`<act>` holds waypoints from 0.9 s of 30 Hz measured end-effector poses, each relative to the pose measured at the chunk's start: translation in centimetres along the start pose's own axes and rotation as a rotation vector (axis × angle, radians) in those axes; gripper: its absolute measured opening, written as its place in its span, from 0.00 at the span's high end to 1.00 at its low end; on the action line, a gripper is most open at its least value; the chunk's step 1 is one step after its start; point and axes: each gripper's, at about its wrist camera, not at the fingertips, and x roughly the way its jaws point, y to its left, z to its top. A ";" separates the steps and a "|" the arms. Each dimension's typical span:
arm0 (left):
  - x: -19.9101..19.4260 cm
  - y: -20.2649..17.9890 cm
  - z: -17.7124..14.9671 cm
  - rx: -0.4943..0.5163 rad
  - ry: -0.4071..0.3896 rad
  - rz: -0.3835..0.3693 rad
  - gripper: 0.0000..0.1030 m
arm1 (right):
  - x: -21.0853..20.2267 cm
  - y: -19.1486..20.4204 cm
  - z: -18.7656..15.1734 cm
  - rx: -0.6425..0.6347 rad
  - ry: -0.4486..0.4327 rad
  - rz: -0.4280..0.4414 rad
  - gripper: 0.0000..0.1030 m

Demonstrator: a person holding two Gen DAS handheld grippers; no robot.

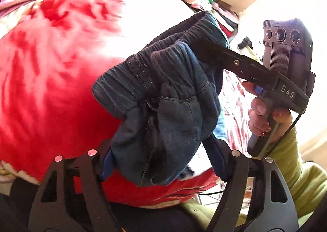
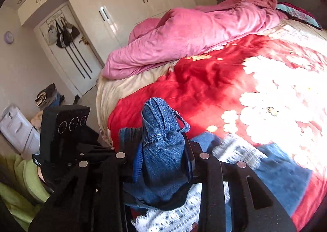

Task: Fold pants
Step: 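Lift the elastic waistband toward the hem with the left gripper while the right gripper holds the pants, then lay the waistband onto the pants and open the left gripper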

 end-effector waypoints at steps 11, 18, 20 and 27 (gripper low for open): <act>2.7 -6.0 -0.7 0.167 0.023 -0.062 0.38 | -7.4 -3.3 -5.1 0.156 -0.123 -0.162 0.43; 5.1 -7.9 -3.0 0.263 0.092 -0.064 0.35 | -7.7 -3.7 -8.5 0.217 -0.093 -0.267 0.43; 5.5 -8.2 -3.2 0.287 0.100 -0.039 0.34 | -7.2 -3.8 -8.8 0.207 -0.067 -0.310 0.43; 4.4 -7.3 -3.3 0.276 0.077 -0.053 0.33 | -5.2 -6.4 -11.1 0.232 0.039 -0.452 0.45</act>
